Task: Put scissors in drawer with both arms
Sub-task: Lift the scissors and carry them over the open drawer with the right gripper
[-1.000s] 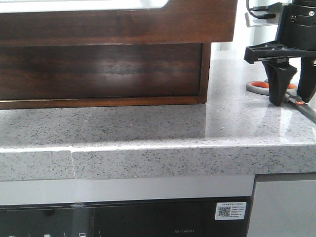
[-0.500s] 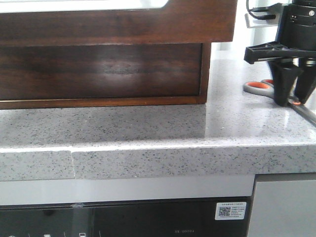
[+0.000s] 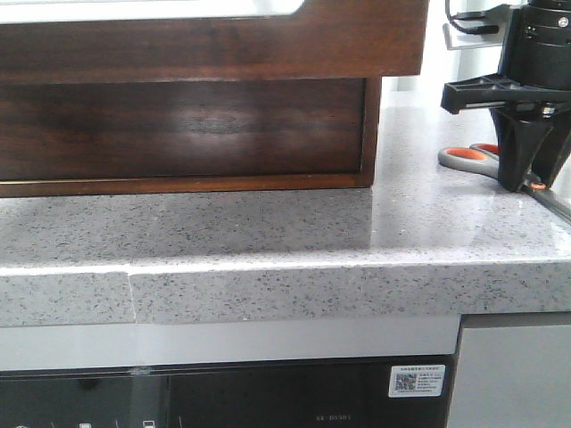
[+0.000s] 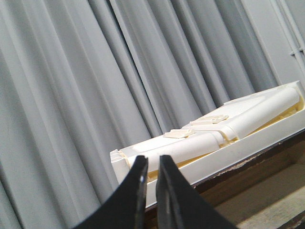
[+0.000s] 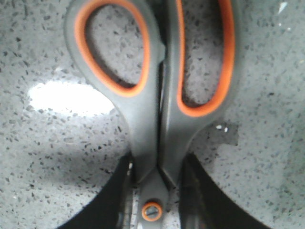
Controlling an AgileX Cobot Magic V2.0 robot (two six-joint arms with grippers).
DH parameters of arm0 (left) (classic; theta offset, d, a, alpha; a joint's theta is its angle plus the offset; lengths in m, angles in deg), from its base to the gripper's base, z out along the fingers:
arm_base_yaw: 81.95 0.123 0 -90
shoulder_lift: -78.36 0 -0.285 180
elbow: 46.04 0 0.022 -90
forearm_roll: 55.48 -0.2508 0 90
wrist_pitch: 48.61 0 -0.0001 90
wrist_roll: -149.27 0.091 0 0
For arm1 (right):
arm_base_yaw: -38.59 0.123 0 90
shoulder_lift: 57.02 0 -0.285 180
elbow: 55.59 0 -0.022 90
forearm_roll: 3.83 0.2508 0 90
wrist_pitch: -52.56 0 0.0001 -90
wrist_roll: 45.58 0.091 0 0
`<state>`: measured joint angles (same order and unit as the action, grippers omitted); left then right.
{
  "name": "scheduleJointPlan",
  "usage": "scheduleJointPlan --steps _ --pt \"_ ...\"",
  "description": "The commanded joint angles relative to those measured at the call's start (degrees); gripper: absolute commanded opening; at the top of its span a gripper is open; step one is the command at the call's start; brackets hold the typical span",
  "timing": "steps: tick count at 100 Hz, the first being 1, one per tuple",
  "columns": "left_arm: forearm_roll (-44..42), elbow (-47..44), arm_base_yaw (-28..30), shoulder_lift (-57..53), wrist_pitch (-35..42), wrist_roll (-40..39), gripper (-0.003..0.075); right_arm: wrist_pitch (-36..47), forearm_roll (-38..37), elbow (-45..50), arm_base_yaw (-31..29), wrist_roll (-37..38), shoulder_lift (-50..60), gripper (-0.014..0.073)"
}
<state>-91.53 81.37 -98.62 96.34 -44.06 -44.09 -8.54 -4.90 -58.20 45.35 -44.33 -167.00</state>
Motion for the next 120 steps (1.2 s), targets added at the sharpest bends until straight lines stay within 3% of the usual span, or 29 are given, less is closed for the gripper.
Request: scheduleJointPlan --steps 1,55,83,120 --pt "0.96 1.89 -0.09 0.66 3.14 -0.59 0.0004 0.33 -0.72 -1.36 -0.53 -0.31 2.17 -0.0124" --pt "0.96 1.89 -0.09 0.66 3.27 -0.59 0.0004 0.14 -0.5 -14.81 -0.53 -6.67 19.11 -0.0124" --pt "0.96 1.89 -0.09 0.66 3.27 -0.59 0.0004 0.14 6.47 -24.21 4.75 -20.98 24.18 -0.0124" --pt "0.96 1.89 -0.09 0.66 3.27 -0.59 0.0004 4.42 16.83 -29.73 18.01 -39.31 24.54 -0.0124"
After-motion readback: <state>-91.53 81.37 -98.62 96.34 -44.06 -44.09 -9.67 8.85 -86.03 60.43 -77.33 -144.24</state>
